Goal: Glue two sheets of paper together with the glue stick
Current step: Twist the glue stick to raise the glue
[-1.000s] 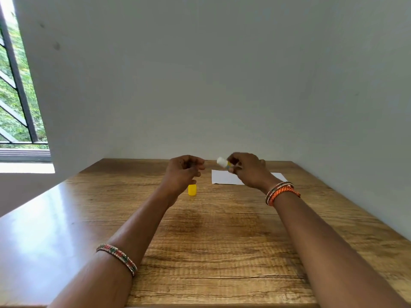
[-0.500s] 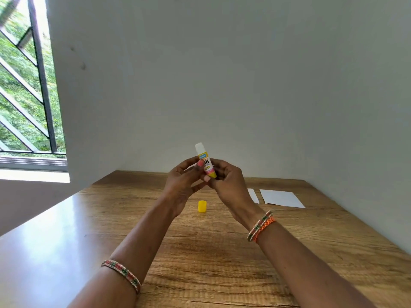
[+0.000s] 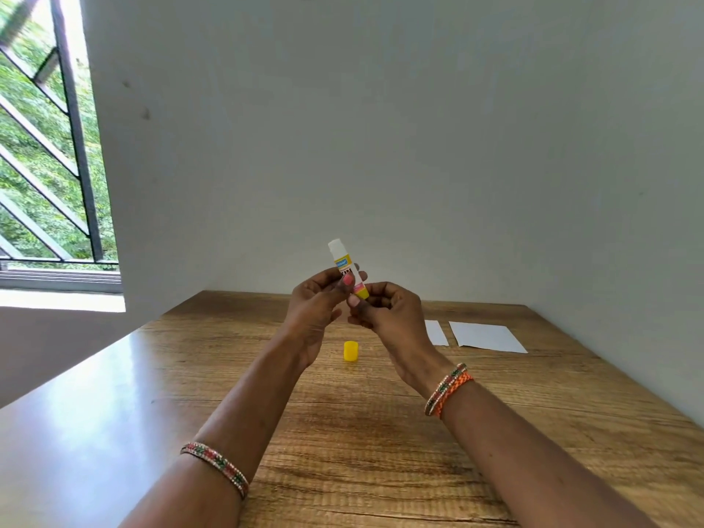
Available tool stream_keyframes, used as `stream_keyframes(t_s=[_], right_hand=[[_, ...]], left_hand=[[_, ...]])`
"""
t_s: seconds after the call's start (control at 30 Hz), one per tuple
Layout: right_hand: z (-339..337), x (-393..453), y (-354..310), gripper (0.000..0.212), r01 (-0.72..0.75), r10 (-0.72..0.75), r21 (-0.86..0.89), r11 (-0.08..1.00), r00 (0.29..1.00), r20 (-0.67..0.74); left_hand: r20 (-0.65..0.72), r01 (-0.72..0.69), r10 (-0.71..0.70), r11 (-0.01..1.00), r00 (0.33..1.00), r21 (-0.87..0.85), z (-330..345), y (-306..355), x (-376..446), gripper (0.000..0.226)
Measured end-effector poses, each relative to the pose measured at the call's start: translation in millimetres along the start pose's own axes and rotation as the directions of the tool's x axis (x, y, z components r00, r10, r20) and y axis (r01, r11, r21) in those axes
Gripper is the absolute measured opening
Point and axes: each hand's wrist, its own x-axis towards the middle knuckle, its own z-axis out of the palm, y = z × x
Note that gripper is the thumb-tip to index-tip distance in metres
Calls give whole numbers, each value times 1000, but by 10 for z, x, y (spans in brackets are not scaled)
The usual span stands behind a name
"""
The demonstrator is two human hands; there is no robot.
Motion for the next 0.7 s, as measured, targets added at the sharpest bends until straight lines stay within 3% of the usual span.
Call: stream_keyframes(t_s=[0.1,0.17,0.3,0.53,0.7], right_hand=[[-42,7,-33,3,-13,12,16,1000,999,41],[-41,-9,-56,17,-59,55,40,997,993,107],[9,-32,-74,40,-168,152,63,984,968,202],[-14,-1,-42,23,23,-22,-17,1000,999,29],[1,-4,-43,16,23,-24,14,1000,1000,15]], left_hand=[[54,-12,12,1000,998,-7,-3,9,5,16],[93,-12,14,1000,996,-28,-14,23,5,23],[99,4,2,998,995,-65,-25,42,-13,16],[-53,-37,39,998,998,49,57,55,-51,6],[-95,-44,49,998,994,50,55,78,-68,4]])
